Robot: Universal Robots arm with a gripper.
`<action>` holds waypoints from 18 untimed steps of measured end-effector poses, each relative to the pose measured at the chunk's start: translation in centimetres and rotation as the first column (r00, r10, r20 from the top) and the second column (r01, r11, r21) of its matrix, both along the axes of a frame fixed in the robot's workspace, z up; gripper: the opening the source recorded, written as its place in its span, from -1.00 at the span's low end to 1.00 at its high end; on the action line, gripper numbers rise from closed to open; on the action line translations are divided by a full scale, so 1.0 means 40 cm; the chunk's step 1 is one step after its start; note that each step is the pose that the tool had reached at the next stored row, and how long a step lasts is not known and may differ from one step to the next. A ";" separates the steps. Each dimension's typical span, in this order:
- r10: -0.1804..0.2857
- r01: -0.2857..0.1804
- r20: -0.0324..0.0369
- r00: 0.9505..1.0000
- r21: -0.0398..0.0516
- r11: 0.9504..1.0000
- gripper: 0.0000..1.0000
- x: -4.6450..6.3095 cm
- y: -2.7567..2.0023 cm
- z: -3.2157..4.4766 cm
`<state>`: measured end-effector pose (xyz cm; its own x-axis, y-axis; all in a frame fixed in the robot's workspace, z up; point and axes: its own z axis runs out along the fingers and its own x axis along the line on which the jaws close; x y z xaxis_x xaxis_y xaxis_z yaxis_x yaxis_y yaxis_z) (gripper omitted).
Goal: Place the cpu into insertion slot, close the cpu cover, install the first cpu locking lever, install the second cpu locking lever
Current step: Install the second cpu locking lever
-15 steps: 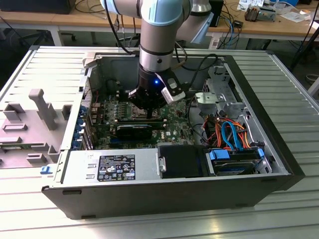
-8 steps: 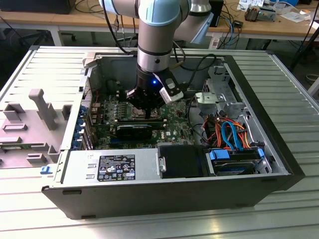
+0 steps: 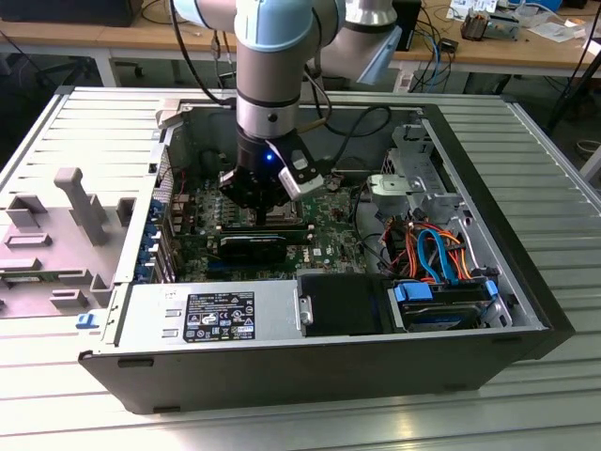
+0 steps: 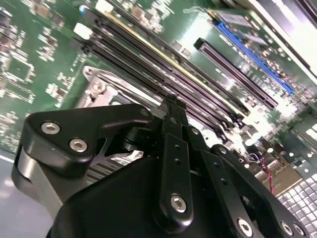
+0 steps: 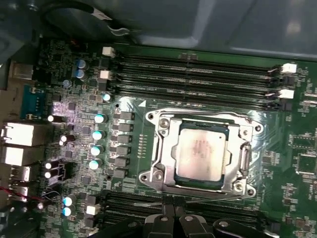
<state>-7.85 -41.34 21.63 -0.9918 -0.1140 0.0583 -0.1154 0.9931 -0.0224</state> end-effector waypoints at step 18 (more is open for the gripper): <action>0.000 0.000 0.000 1.000 0.000 1.000 -0.79 -0.059 -0.001 -0.017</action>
